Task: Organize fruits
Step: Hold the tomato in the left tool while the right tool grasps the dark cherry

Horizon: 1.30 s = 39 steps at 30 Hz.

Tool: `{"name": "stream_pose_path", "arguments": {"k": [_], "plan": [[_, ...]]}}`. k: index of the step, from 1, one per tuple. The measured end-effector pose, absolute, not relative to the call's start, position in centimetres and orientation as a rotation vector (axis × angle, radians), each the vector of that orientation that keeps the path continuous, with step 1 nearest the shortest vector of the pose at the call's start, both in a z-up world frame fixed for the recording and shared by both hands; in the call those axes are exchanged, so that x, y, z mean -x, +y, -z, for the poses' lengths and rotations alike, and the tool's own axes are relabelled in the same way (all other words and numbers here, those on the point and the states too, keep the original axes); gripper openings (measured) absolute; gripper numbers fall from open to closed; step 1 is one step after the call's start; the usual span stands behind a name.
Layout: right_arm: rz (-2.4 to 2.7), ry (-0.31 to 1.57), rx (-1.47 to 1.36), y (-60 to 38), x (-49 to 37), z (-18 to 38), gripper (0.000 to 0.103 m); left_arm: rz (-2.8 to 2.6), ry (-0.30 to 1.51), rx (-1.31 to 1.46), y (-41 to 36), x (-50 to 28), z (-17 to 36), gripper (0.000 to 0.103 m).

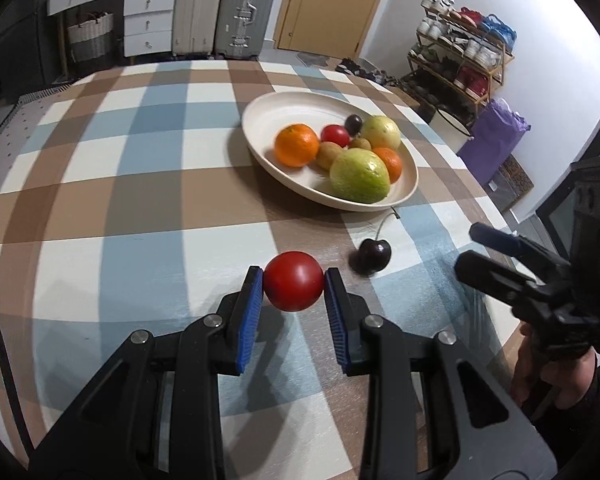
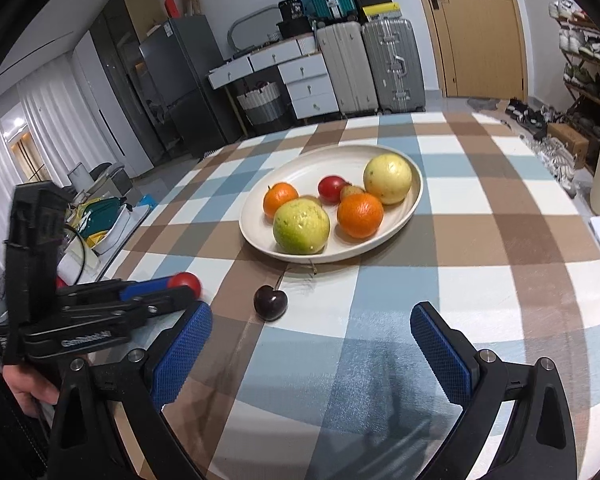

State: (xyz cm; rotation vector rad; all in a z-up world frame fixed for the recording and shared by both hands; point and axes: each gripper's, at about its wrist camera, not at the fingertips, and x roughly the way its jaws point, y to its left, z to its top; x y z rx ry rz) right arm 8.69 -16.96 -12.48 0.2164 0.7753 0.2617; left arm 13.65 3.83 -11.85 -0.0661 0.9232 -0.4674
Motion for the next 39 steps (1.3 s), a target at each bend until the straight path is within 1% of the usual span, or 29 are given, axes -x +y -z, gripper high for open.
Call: {"name": "stream_pose_path", "arguments": {"k": [14,20,22,23,25,26,27,28,30,32,39], "plan": [[-0.288,0.831,-0.133,-13.9,-11.3,14.7,0.1,0.424,0.919,0.116,6.9,-12.2,11.2,0.028],[-0.287,0.86,-0.034,-12.0,-12.2,15.1,0.086,0.429,0.934,0.135,7.3,-11.8,11.3,0.028],[-0.295,0.885,-0.032,-11.7,-12.7,15.5,0.077,0.429,0.934,0.134,7.4,-11.7,11.3,0.028],[-0.293,0.89,-0.026,-11.6,-12.8,15.6,0.071,0.428,0.933,0.138,7.6,-11.6,11.2,0.028],[-0.296,0.89,-0.019,-11.5,-12.8,15.6,0.064,0.427,0.938,0.143,7.6,-11.6,11.3,0.028],[-0.308,0.89,-0.015,-11.3,-12.8,15.6,0.052,0.425,0.939,0.146,7.7,-11.6,11.3,0.028],[-0.315,0.891,-0.006,-11.2,-12.7,15.6,0.044,0.424,0.939,0.15,7.9,-11.6,11.2,0.028],[-0.318,0.89,0.007,-11.0,-12.7,15.6,0.042,0.424,0.941,0.155,7.9,-11.6,11.2,0.028],[-0.326,0.892,0.022,-10.7,-12.6,15.7,0.033,0.427,0.944,0.161,8.0,-11.8,11.1,0.028],[-0.334,0.89,0.01,-10.7,-12.5,15.7,0.026,0.427,0.943,0.157,8.0,-11.9,11.1,0.028],[-0.345,0.849,-0.031,-11.5,-12.0,14.6,0.026,0.44,0.924,0.15,7.6,-13.0,10.0,0.028]]}}
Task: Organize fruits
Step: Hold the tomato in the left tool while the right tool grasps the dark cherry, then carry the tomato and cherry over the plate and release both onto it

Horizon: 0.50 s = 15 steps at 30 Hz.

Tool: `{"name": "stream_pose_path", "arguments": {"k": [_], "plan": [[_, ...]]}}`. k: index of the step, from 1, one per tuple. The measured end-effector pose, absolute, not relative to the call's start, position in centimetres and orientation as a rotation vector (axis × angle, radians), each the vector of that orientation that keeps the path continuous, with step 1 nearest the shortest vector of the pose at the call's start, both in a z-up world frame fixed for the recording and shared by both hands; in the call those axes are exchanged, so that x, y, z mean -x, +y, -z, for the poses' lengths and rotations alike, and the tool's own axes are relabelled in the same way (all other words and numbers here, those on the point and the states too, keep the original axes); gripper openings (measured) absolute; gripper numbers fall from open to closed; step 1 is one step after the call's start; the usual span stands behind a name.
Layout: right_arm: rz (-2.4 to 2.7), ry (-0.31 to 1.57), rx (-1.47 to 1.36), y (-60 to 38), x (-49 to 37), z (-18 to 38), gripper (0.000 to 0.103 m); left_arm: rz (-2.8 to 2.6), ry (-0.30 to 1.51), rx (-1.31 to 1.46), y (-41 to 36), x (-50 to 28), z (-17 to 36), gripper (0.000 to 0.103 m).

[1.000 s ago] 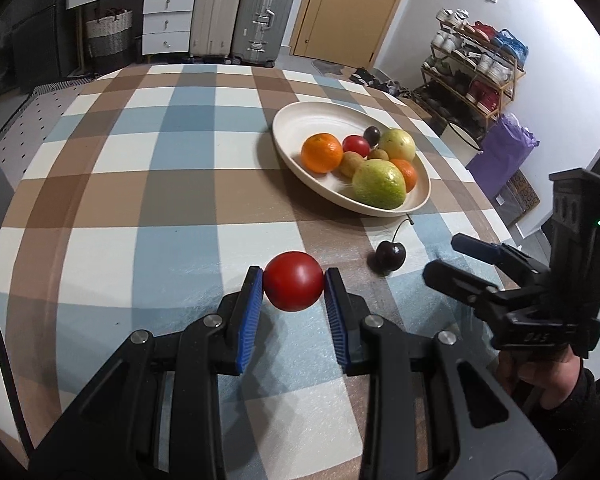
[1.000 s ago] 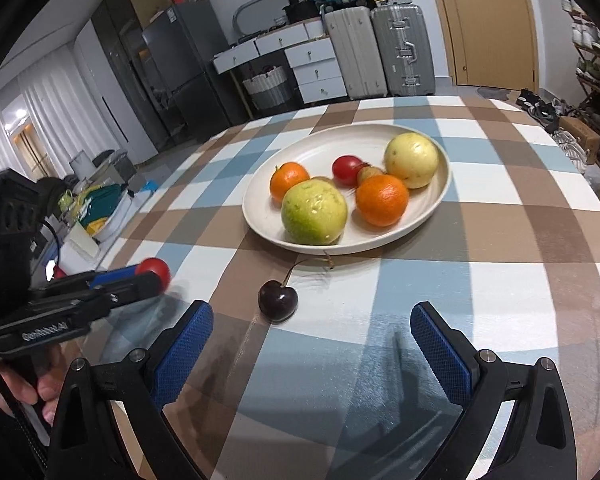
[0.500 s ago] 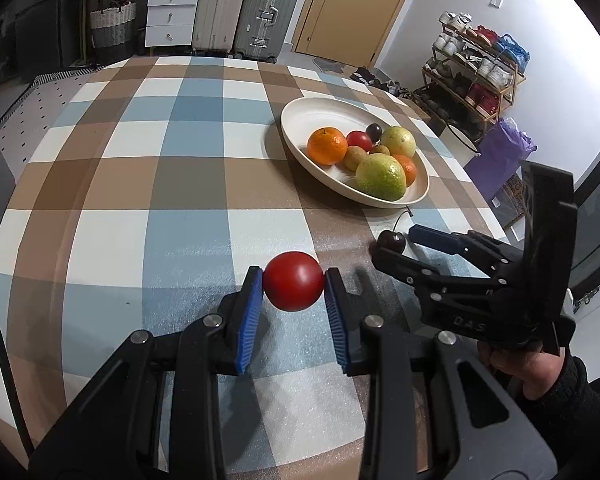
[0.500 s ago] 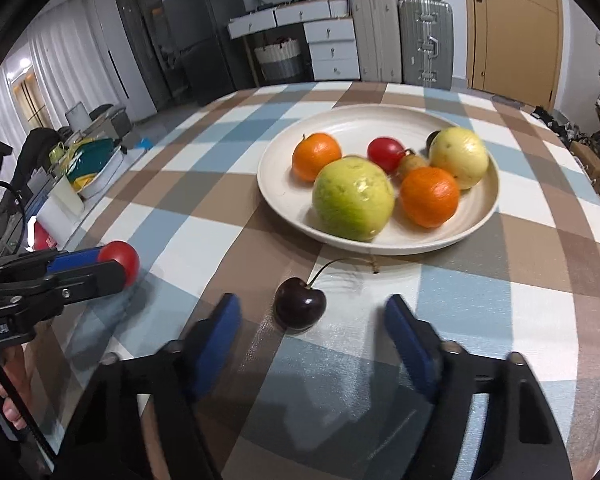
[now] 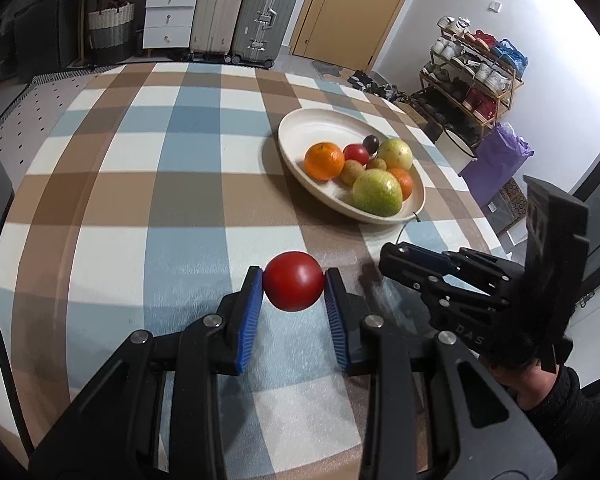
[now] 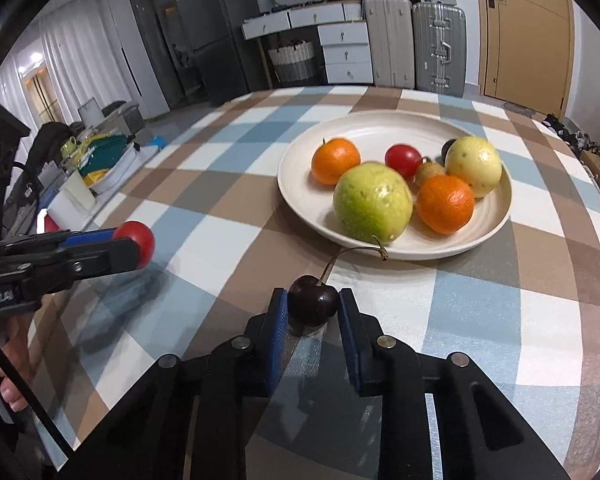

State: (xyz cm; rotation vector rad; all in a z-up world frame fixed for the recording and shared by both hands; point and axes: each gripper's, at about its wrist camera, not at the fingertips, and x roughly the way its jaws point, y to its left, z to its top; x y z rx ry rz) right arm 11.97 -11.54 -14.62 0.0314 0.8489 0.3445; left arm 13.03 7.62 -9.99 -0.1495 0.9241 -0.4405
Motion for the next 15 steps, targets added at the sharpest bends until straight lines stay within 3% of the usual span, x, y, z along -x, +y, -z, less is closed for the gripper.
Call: {"name": "stream_pose_path", "arguments": {"k": [15], "plan": [[-0.357,0.69,-0.146,-14.6,-12.0,8.2,0.026,0.421,0.887,0.069,4.4,-17.0,6.8,0.028]]}}
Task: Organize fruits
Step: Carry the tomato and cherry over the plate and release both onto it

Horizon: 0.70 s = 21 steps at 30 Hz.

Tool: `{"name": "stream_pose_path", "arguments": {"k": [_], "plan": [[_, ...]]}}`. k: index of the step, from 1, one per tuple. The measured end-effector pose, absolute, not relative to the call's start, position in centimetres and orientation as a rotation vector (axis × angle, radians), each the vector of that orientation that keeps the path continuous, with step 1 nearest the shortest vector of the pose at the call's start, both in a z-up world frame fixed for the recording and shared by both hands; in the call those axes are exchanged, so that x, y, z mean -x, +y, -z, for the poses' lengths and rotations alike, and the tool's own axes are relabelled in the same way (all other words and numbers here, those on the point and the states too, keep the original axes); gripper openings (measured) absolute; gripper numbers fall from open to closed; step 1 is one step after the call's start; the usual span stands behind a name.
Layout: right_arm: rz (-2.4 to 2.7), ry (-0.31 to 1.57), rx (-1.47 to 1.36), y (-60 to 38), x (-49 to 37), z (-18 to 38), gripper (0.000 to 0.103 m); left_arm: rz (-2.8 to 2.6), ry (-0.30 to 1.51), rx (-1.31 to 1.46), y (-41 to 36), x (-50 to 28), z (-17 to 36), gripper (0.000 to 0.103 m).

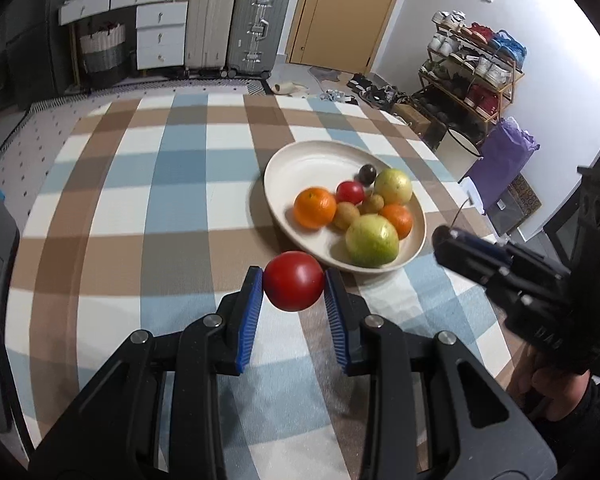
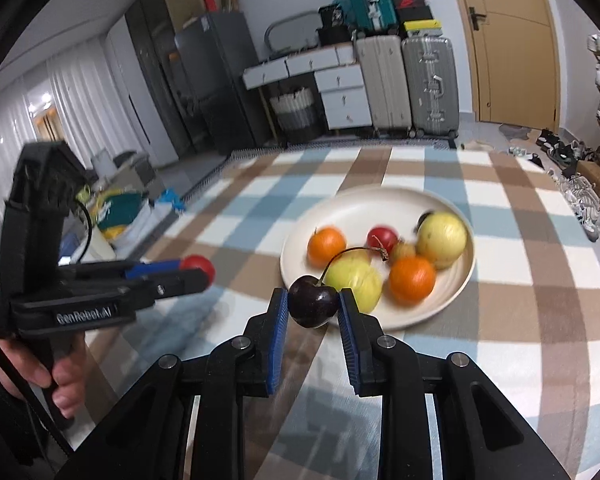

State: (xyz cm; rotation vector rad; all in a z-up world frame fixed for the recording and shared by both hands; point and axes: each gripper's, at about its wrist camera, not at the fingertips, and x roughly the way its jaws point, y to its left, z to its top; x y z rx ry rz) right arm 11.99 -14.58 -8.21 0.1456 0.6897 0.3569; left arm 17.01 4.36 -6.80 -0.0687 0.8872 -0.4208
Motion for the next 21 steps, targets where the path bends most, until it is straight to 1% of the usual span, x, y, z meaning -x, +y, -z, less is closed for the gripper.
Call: {"name": "stream_pose_path", "arguments": {"k": [7,15,21], "plan": [[-0.378,0.624,-0.191,-15.8,-13.5,5.8,0.026,0.405,0.857,0.051,3.5,-19.1,5.3,0.028],[-0.374,0.608,-0.218,-16.5,-15.9,4.8,0.026,0.482,0.823,0.047,1.9,-22.1,4.4,0.028],[-0.363,0.62,-0.225,-16.8,-17.7,5.2,0.026,0.504,0.814,0.034,0.4,-24.2,4.3,0.028]]}}
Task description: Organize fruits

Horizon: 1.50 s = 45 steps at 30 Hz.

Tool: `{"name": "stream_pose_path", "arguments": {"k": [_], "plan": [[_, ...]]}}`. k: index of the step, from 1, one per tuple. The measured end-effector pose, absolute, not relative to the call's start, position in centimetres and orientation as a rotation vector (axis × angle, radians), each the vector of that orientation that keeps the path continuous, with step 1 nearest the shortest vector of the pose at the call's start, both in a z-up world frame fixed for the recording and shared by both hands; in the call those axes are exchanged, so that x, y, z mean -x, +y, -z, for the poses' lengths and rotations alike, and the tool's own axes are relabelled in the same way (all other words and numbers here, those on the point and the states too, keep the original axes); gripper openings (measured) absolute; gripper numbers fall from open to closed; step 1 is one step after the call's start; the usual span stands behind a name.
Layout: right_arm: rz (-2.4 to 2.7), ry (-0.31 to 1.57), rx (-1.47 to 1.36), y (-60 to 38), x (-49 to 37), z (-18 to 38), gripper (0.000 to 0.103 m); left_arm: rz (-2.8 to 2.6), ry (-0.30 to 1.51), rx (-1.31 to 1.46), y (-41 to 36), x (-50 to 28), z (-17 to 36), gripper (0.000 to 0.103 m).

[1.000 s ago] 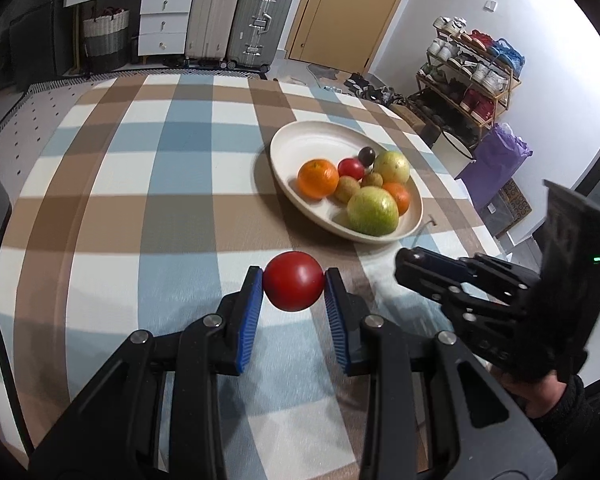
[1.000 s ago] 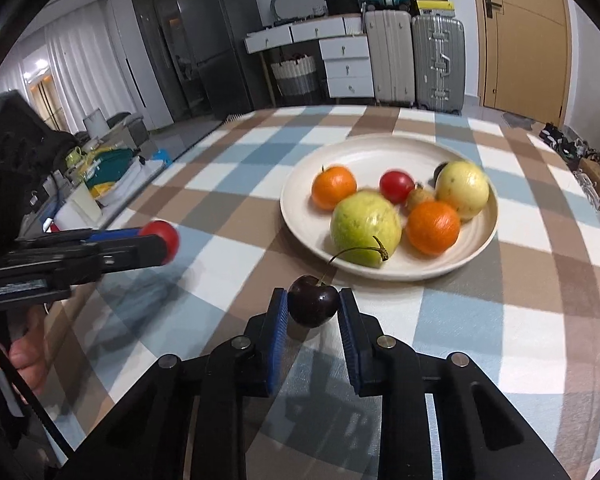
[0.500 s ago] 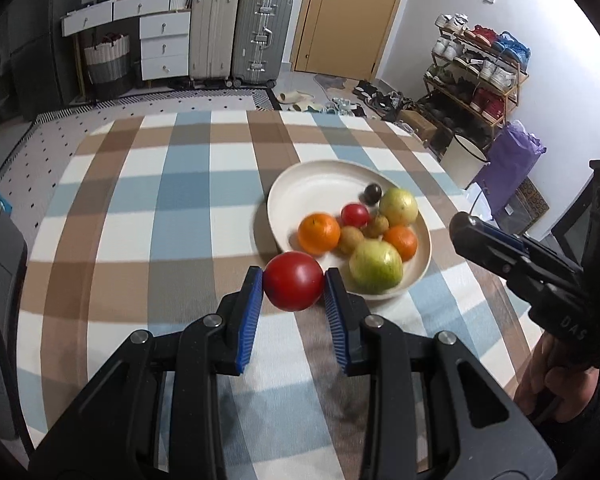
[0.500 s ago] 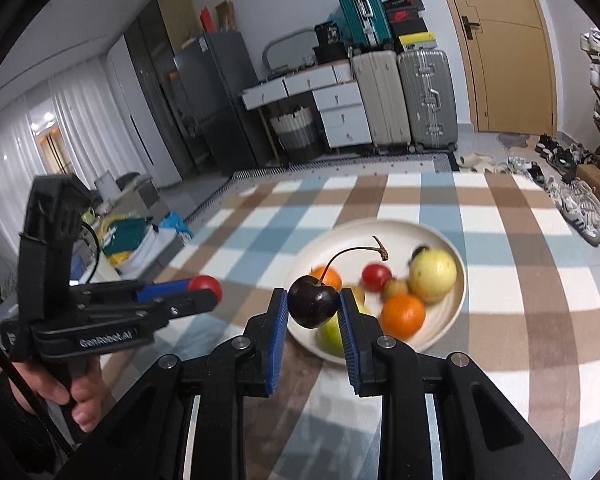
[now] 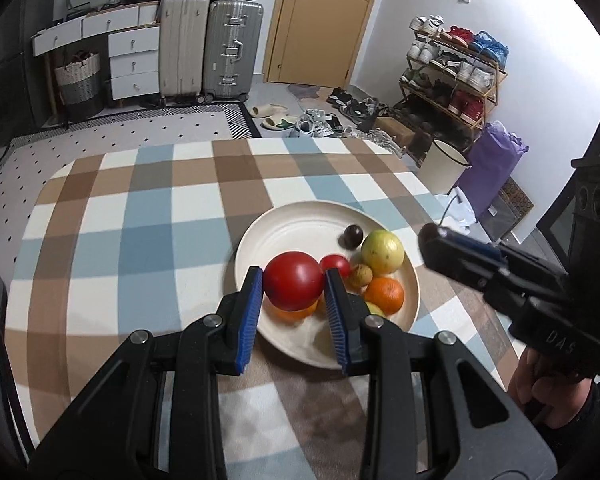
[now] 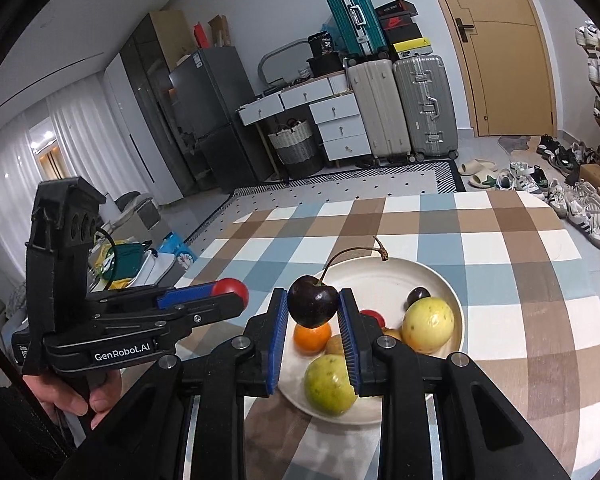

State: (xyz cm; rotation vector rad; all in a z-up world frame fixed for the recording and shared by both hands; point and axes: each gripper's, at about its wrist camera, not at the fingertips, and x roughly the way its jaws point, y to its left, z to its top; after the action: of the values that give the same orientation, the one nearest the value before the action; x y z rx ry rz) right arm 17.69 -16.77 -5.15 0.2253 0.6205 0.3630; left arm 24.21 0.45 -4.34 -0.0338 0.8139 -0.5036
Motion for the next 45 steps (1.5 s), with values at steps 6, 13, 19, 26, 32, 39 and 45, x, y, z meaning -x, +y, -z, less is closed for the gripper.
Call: {"name": "stream_pose_path", "arguments": {"k": [6,13,19,26,32,39,45], "plan": [[-0.334,0.649,-0.22,-16.9,-19.8,6.2,0.026,0.529,0.771,-0.051,-1.7,-26.3,5.5,0.028],[-0.315,0.712,-0.195,-16.5,-21.6,8.6,0.026,0.557,0.796,-0.054,-3.4,-28.8,7.9,0.028],[-0.281,0.75,-0.163,-16.2,-22.6,10.2,0.026,0.594,0.815,-0.073,-4.5,-30.3,9.9,0.029],[-0.221,0.746,-0.156,-17.2,-22.1,10.8,0.054,0.604,0.823,-0.091,-5.1,-30.5,10.5,0.06],[-0.209,0.668,-0.15,-18.3,-19.5,9.5,0.071,0.594,0.801,-0.056,-3.7,-29.7,9.9,0.071],[-0.182,0.595,-0.106,-18.4,-17.1,7.6,0.086,0.517,0.745,-0.051,-2.1,-27.5,8.1,0.081],[-0.174,0.55,-0.133,-18.9,-14.8,6.1,0.093,0.426,0.714,-0.037,-0.1,-24.5,6.8,0.094]]}}
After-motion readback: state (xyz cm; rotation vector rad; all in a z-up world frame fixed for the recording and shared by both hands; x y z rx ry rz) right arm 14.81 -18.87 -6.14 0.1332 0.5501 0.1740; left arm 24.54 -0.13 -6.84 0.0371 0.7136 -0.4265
